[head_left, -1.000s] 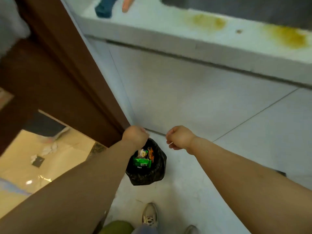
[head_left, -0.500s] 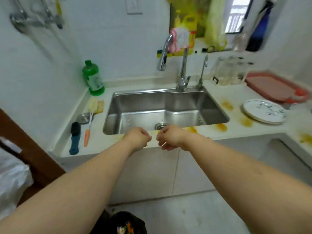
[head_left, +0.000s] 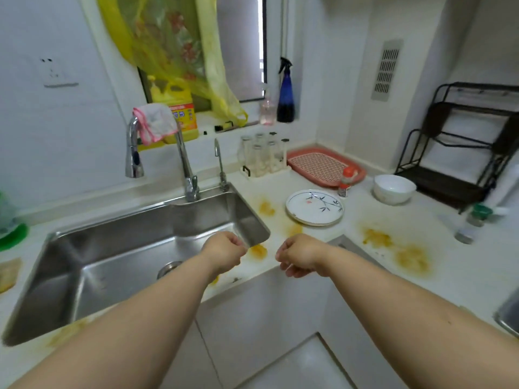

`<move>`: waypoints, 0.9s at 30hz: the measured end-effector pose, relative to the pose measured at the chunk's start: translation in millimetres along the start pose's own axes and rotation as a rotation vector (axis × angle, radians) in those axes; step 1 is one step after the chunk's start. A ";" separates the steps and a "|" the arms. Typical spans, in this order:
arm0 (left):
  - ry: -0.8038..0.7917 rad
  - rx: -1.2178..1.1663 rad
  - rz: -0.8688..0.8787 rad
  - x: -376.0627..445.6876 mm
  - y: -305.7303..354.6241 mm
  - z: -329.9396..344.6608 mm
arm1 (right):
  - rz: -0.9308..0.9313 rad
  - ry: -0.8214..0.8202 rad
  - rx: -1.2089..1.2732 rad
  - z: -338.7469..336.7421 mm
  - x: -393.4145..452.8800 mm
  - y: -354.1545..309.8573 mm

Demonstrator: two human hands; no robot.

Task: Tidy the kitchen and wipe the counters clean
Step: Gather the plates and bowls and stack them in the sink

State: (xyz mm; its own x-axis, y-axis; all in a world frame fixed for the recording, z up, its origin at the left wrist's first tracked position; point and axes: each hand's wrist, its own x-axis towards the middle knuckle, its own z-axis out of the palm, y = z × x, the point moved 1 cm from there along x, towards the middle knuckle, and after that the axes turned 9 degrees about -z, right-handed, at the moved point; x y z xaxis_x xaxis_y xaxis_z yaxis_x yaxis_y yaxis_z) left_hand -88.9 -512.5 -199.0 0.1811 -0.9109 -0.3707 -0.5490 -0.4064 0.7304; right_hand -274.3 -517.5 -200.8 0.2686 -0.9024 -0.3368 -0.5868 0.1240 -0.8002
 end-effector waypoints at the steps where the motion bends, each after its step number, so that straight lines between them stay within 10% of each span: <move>1: -0.011 0.015 0.005 6.1 7.3 10.8 | 0.019 0.004 0.006 -11.9 2.3 10.6; 27: -0.097 0.355 0.007 302.8 145.8 145.2 | 0.426 0.562 0.188 -184.8 171.5 139.7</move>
State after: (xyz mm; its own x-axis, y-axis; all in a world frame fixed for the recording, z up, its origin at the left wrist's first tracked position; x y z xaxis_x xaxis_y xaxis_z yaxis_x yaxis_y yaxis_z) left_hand -232.5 -837.2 -288.1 0.1078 -0.8956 -0.4316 -0.8019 -0.3350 0.4947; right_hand -451.3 -731.3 -278.6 -0.4162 -0.8295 -0.3724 -0.3984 0.5345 -0.7454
